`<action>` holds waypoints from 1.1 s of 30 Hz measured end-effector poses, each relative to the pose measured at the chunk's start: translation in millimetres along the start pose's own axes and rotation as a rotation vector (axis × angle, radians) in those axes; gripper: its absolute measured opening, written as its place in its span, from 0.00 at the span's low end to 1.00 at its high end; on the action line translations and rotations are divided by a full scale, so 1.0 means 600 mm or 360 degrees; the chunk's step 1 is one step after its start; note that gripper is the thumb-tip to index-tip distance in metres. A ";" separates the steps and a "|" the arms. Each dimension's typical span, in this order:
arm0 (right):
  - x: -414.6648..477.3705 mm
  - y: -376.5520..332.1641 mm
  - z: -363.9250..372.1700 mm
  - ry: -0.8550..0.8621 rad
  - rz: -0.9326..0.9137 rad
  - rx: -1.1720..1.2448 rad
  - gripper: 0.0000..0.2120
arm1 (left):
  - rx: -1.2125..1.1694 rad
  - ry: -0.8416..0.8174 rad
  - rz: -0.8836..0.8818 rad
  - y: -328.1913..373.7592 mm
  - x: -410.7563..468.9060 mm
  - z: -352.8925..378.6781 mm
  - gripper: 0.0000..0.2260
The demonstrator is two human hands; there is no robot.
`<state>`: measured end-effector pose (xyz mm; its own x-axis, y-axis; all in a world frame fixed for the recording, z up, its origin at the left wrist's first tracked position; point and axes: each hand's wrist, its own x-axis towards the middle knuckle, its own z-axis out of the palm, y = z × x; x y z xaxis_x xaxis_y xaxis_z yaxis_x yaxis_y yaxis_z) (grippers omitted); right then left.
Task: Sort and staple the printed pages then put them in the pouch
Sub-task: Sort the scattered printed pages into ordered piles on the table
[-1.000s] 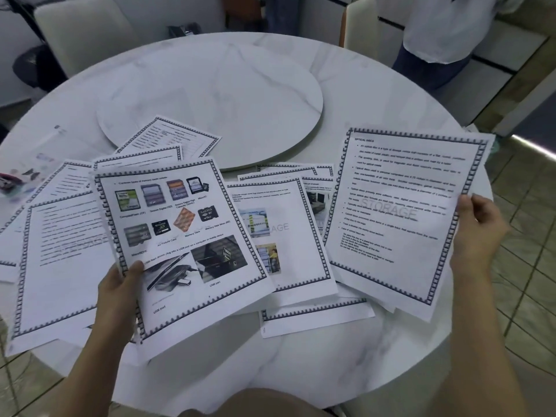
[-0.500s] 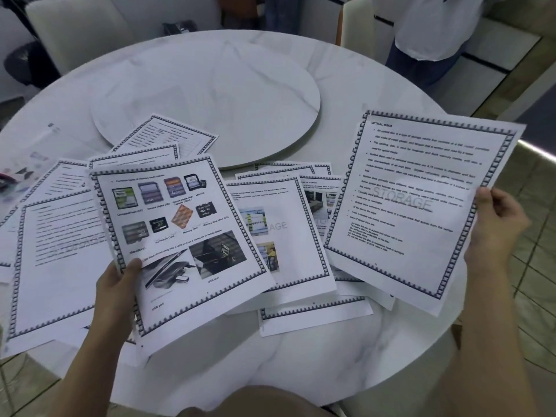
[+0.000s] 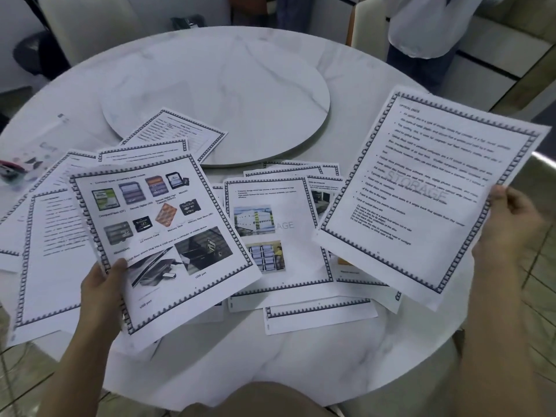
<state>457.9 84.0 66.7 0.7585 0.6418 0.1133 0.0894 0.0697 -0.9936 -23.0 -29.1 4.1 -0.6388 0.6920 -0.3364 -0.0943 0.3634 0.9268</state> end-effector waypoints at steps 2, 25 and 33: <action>-0.008 0.017 0.022 -0.0067 0.0054 -0.0053 0.06 | -0.0004 0.0001 -0.0008 0.000 0.002 -0.002 0.14; -0.119 0.181 0.165 -0.0700 -0.0067 -0.1161 0.13 | 0.0040 -0.0056 -0.0041 0.008 -0.012 0.007 0.13; -0.088 0.198 0.114 -0.0531 0.0167 -0.1764 0.25 | 0.0134 -0.0086 -0.0043 0.006 -0.018 0.023 0.13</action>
<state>384.4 110.6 -57.8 0.6026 0.7856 -0.1401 0.6775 -0.5964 -0.4305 -6.0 -26.9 8.7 -0.5947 0.7129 -0.3716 -0.0449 0.4321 0.9007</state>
